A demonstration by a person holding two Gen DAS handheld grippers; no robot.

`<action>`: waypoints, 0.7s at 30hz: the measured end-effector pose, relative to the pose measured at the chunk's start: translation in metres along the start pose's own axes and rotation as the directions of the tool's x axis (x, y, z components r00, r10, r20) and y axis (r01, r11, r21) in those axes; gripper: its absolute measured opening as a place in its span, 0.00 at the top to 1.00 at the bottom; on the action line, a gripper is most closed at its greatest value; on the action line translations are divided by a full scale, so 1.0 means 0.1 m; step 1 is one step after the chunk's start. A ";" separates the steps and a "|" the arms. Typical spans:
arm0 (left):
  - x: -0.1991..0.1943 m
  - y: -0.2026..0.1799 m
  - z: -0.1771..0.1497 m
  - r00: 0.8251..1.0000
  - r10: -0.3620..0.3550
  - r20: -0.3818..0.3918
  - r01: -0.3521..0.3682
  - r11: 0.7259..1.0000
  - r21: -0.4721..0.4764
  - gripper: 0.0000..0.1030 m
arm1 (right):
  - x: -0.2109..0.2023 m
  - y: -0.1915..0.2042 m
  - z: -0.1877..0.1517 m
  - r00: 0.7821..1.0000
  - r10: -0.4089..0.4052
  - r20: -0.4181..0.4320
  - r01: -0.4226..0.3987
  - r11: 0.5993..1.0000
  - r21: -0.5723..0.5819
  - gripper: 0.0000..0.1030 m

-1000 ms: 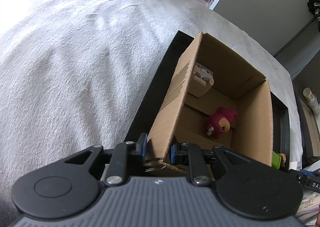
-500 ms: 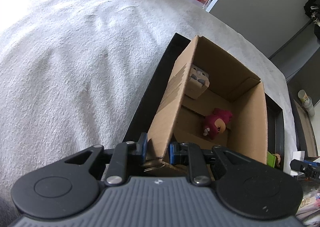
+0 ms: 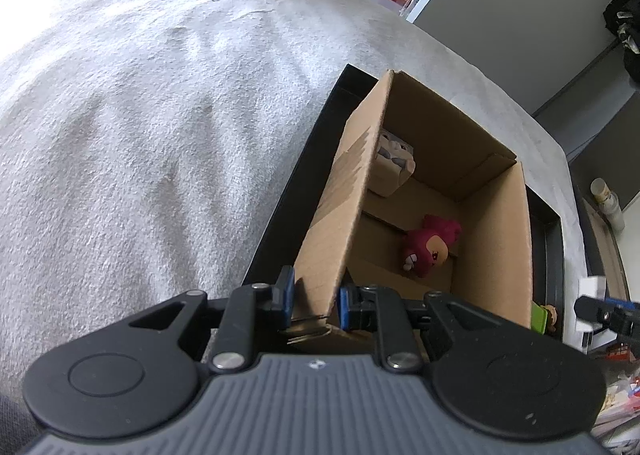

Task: Organize rigid objects
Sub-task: 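Carry the white block into the cardboard box and open the right gripper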

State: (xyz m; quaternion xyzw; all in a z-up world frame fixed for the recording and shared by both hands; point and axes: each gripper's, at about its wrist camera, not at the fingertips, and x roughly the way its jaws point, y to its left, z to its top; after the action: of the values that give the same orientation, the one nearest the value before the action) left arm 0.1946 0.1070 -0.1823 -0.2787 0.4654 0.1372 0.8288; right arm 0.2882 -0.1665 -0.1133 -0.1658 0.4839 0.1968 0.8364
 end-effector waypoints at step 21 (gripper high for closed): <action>0.02 0.09 0.01 0.999 -0.051 -0.012 0.051 0.999 -0.012 0.80 | 0.15 0.69 0.54 0.999 0.022 0.032 -0.019 0.996 -0.092 0.65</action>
State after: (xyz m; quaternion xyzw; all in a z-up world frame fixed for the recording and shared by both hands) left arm 0.1917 0.1146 -0.1868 -0.2961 0.4627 0.1171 0.8274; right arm 0.3017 -0.0782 -0.1067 -0.1957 0.4624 0.2301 0.8336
